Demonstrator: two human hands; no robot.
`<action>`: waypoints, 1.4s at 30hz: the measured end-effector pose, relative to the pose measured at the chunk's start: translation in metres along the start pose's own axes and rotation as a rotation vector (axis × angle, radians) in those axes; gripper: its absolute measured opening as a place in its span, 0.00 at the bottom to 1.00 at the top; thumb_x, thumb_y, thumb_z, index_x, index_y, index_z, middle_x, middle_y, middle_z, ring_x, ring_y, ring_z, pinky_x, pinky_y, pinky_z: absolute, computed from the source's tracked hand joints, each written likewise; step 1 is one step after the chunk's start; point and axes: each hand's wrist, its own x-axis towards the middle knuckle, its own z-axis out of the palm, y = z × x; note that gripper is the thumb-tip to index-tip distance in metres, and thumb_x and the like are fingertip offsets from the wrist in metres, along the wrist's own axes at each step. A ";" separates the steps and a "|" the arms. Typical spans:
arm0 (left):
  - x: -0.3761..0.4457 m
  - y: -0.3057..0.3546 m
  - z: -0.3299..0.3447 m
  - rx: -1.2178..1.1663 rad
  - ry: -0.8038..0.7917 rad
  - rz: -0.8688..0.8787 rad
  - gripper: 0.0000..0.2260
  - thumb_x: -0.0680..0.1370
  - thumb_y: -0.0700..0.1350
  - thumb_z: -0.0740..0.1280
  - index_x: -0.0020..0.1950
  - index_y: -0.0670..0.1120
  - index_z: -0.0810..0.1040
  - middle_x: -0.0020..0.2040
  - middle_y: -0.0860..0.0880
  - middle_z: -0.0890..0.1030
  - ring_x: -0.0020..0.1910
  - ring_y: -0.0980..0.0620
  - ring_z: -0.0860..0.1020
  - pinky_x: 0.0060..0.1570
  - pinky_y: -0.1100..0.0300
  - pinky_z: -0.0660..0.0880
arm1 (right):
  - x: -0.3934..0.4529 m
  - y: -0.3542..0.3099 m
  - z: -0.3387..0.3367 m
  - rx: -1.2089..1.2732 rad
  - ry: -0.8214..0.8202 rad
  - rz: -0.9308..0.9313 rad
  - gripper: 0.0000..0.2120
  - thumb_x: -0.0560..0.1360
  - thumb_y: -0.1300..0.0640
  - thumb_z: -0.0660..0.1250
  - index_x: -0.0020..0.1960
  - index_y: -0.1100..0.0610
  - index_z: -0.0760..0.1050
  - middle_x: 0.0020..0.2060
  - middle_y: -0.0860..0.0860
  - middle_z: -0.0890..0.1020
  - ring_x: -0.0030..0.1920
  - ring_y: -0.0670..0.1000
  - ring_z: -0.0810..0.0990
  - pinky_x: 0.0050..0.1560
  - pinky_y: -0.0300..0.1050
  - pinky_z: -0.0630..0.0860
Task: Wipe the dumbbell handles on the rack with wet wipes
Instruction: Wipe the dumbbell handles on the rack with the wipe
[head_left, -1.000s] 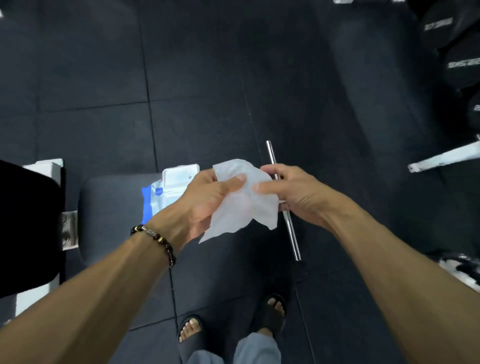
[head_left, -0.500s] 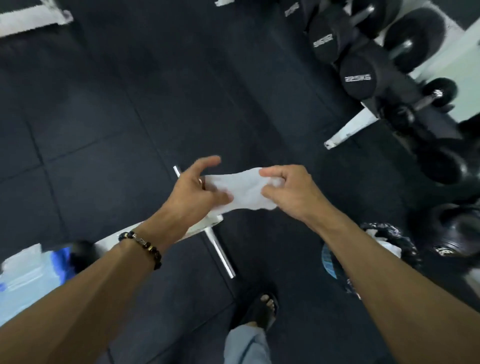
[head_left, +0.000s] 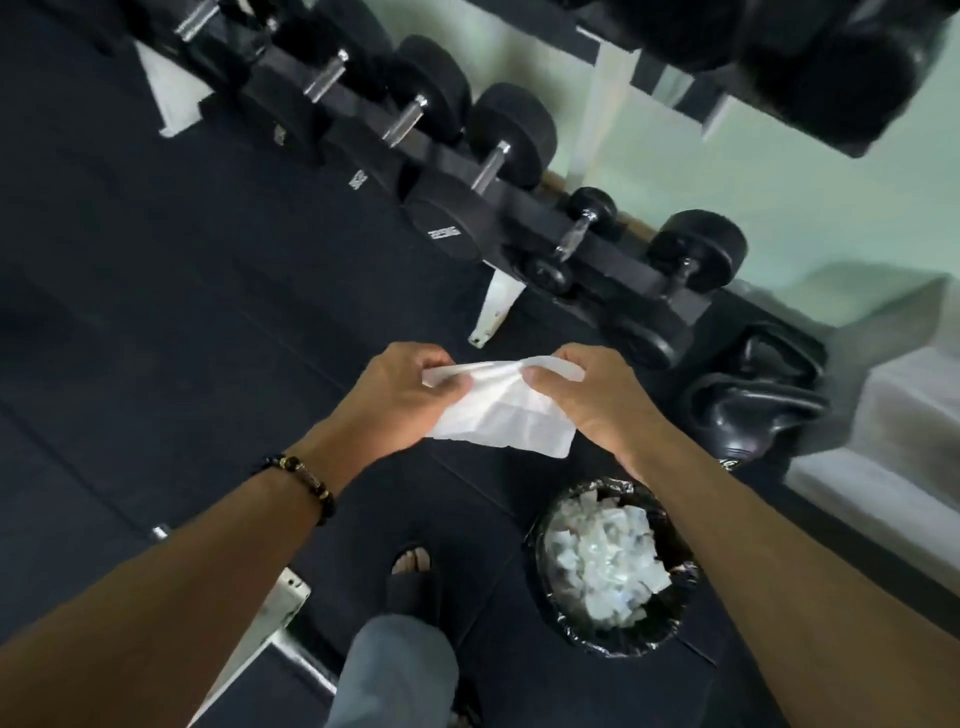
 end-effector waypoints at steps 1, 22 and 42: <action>0.019 0.011 0.006 -0.001 -0.015 0.008 0.12 0.78 0.49 0.67 0.35 0.48 0.76 0.31 0.52 0.74 0.26 0.58 0.71 0.25 0.67 0.64 | 0.012 0.003 -0.013 0.015 0.031 0.002 0.12 0.77 0.49 0.68 0.43 0.58 0.76 0.36 0.47 0.77 0.36 0.46 0.74 0.35 0.38 0.68; 0.359 0.337 0.056 0.050 -0.277 0.596 0.03 0.77 0.40 0.68 0.48 0.47 0.80 0.40 0.57 0.81 0.37 0.57 0.79 0.36 0.64 0.75 | 0.192 -0.033 -0.327 0.353 0.905 0.269 0.06 0.75 0.58 0.68 0.50 0.60 0.77 0.40 0.51 0.81 0.42 0.55 0.80 0.36 0.37 0.76; 0.496 0.458 0.131 0.198 -0.126 0.499 0.02 0.77 0.43 0.68 0.48 0.46 0.79 0.36 0.56 0.76 0.36 0.61 0.74 0.35 0.73 0.66 | 0.305 0.007 -0.479 0.065 0.884 0.316 0.21 0.75 0.57 0.67 0.66 0.53 0.69 0.56 0.52 0.73 0.52 0.53 0.74 0.48 0.42 0.69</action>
